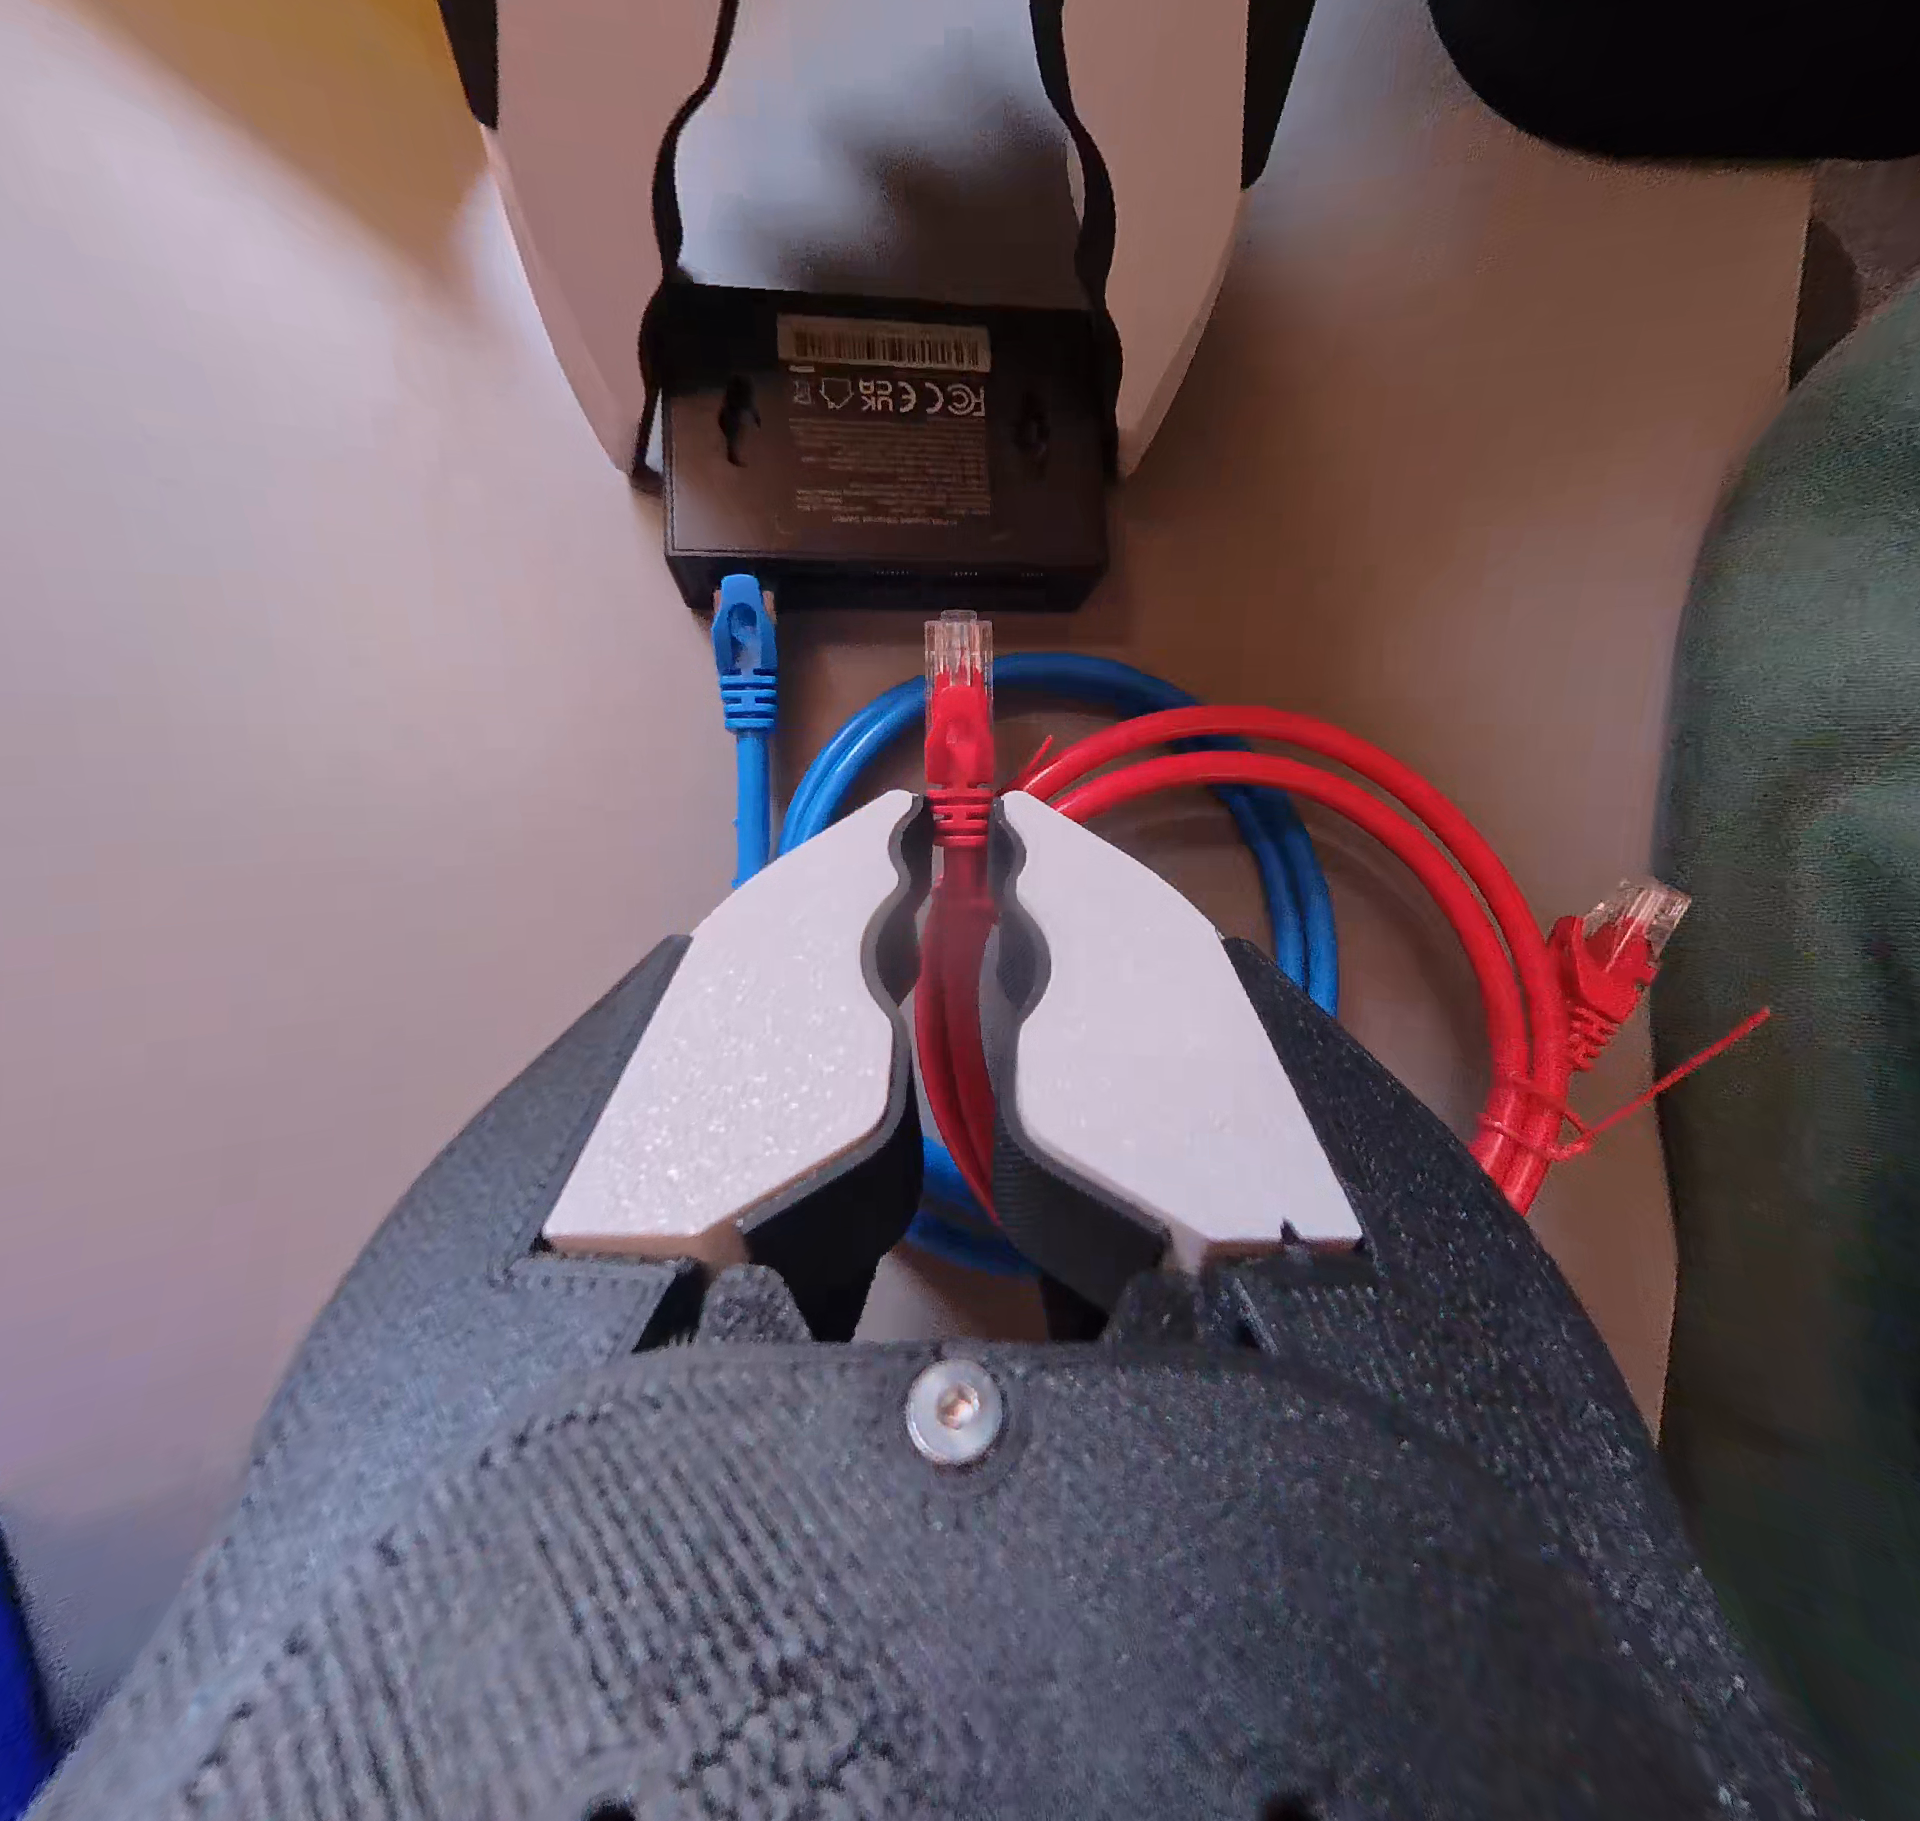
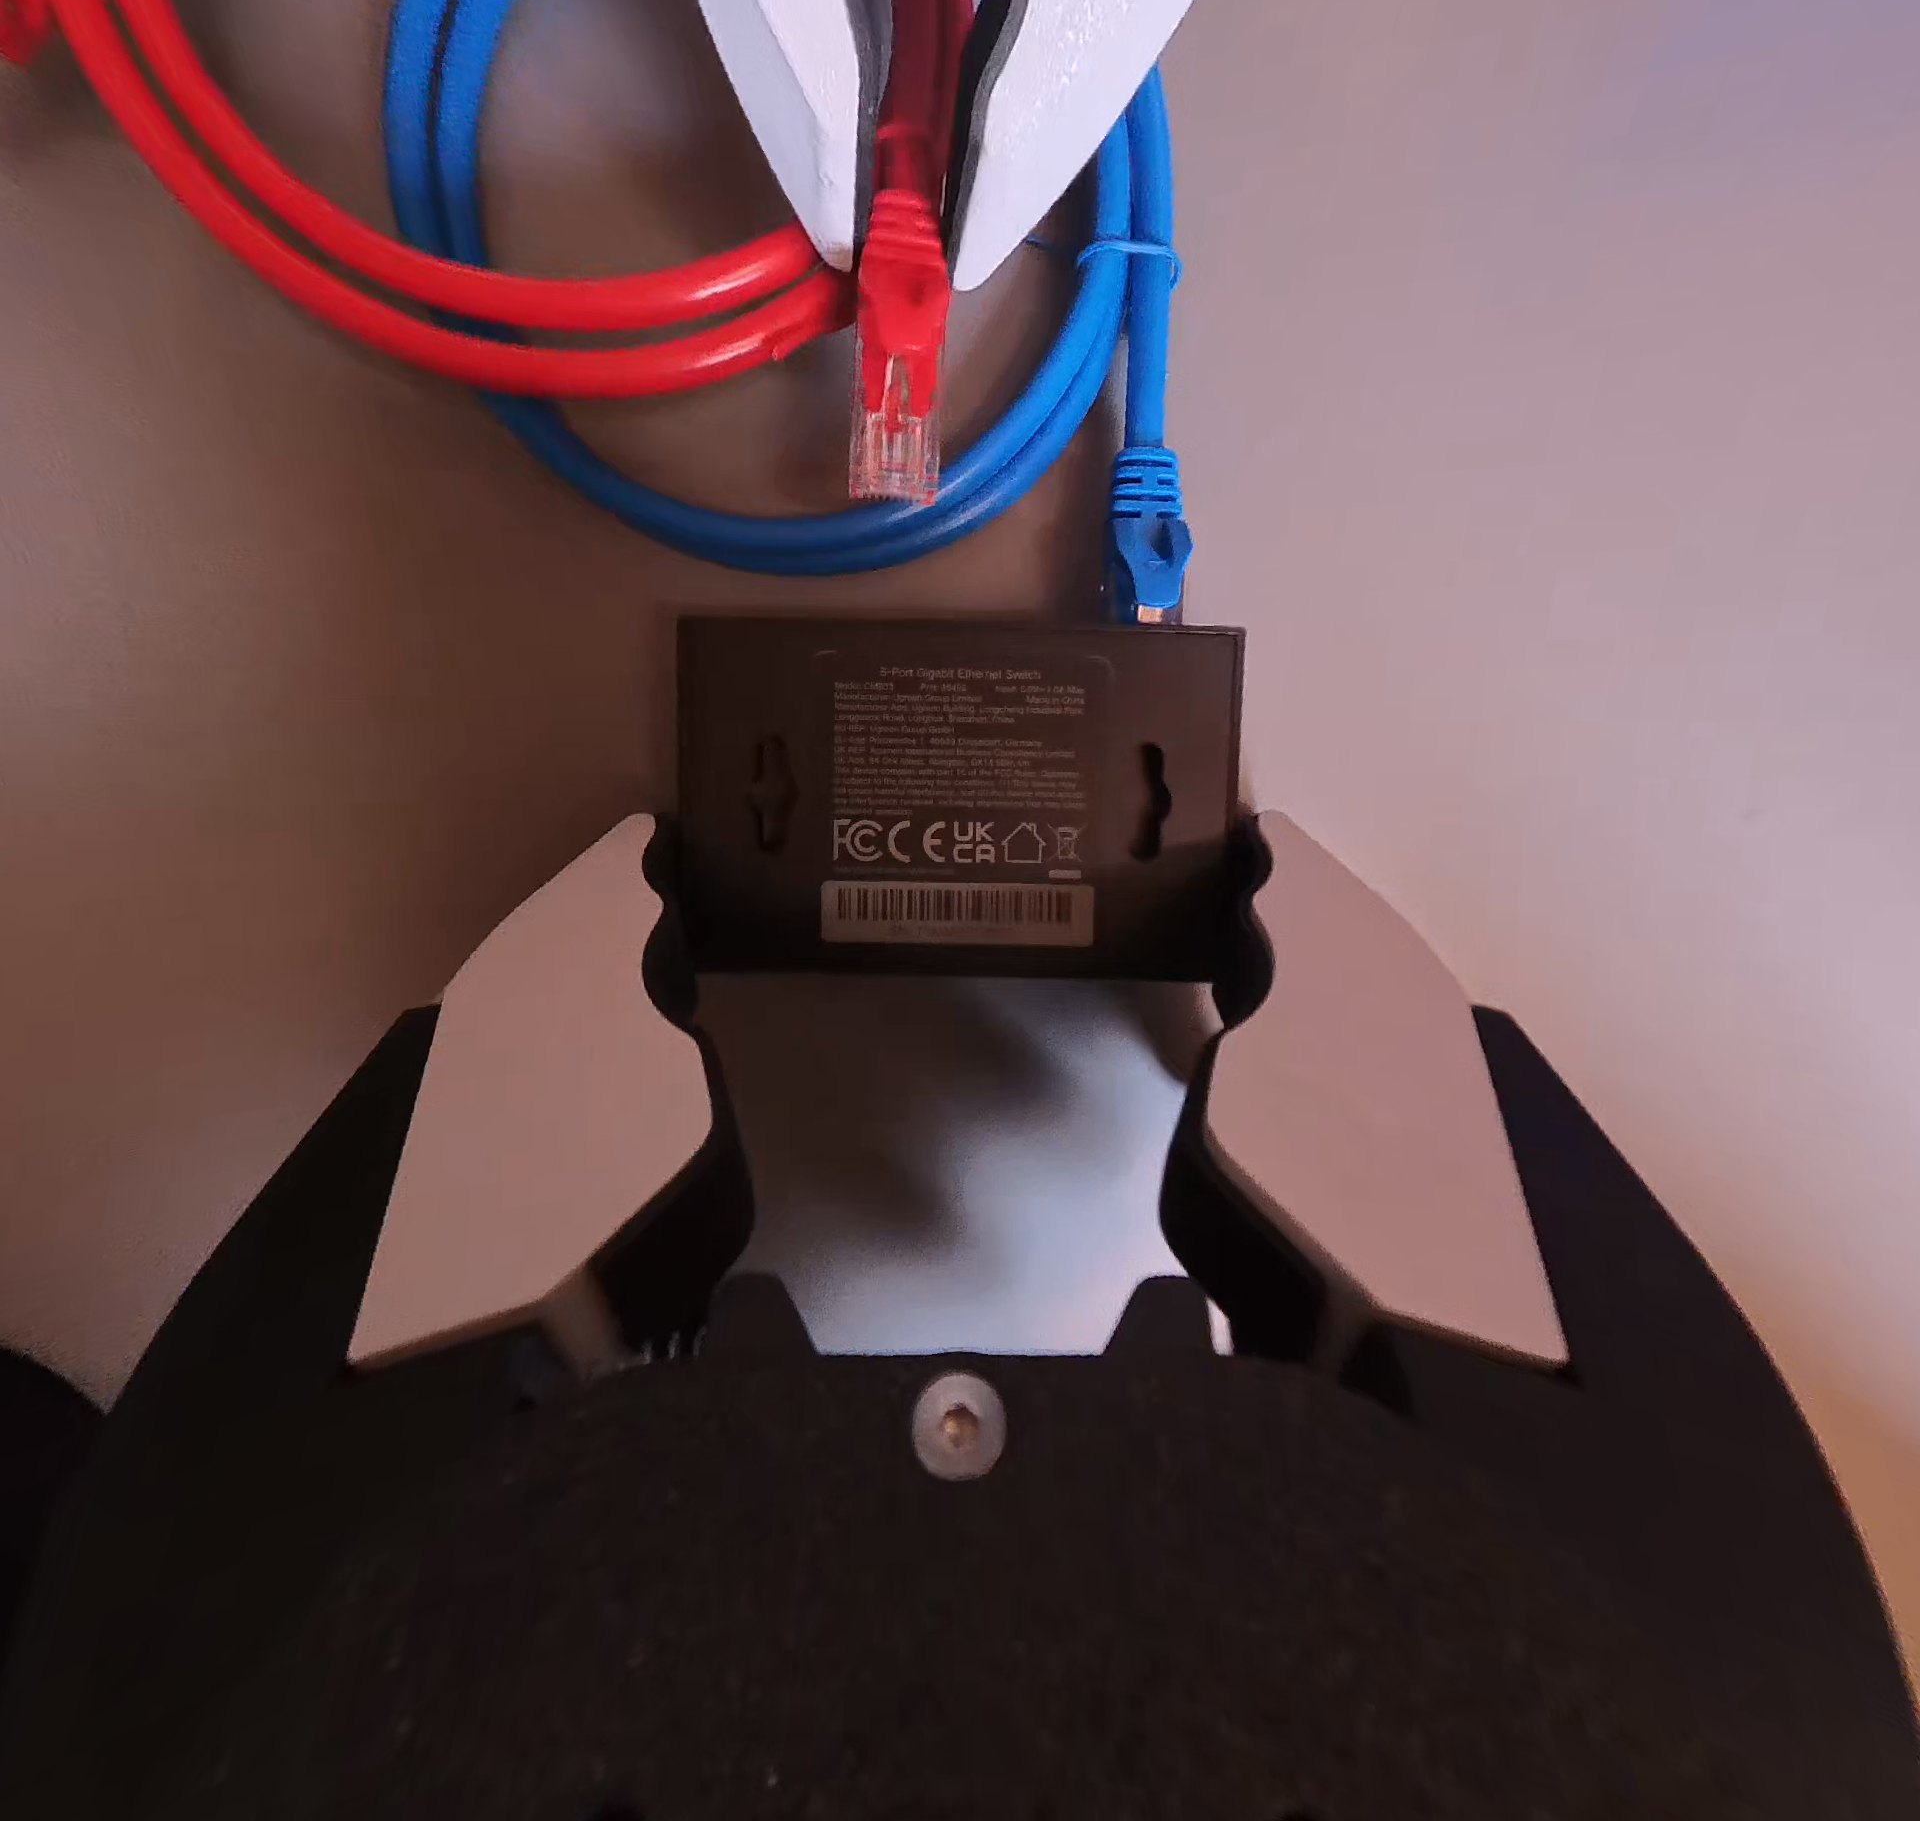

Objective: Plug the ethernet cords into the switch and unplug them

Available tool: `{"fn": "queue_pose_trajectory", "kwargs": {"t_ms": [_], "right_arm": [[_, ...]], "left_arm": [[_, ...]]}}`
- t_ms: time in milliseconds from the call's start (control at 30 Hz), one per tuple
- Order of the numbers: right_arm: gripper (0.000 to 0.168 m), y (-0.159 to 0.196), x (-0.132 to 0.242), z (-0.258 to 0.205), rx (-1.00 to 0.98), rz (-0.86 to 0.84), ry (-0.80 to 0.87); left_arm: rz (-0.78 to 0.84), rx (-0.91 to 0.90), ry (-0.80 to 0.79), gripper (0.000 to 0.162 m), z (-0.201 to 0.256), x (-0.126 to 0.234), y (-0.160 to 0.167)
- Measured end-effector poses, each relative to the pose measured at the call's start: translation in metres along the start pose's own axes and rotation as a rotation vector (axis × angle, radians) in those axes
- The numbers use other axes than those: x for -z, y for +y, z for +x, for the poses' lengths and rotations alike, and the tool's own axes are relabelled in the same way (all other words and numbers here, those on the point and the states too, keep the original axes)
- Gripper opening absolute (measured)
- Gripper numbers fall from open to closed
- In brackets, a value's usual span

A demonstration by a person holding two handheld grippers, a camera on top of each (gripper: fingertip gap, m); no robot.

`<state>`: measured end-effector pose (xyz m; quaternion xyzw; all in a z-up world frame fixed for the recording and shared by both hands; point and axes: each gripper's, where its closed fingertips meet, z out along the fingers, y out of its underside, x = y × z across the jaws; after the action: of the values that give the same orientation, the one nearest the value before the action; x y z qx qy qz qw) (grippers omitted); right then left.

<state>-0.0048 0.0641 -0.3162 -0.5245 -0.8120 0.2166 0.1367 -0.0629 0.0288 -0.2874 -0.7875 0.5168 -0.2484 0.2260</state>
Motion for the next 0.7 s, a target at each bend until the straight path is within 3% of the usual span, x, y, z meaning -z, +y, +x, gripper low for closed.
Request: {"fn": "queue_pose_trajectory", "kwargs": {"t_ms": [33,400,700], "right_arm": [[0.1,-0.001,0.0,0.0,0.001,0.004,0.002],[0.1,-0.019,0.016,-0.021,-0.215,0.288,-0.056],[0.1,-0.032,0.017,-0.038,-0.178,0.378,-0.058]], "left_arm": [[-0.002,0.008,0.003,0.011,-0.001,0.0,0.001],[-0.017,0.008,-0.016,0.011,0.001,-0.003,-0.001],[-0.046,0.022,0.031,0.011,0.011,-0.013,-0.001]]}}
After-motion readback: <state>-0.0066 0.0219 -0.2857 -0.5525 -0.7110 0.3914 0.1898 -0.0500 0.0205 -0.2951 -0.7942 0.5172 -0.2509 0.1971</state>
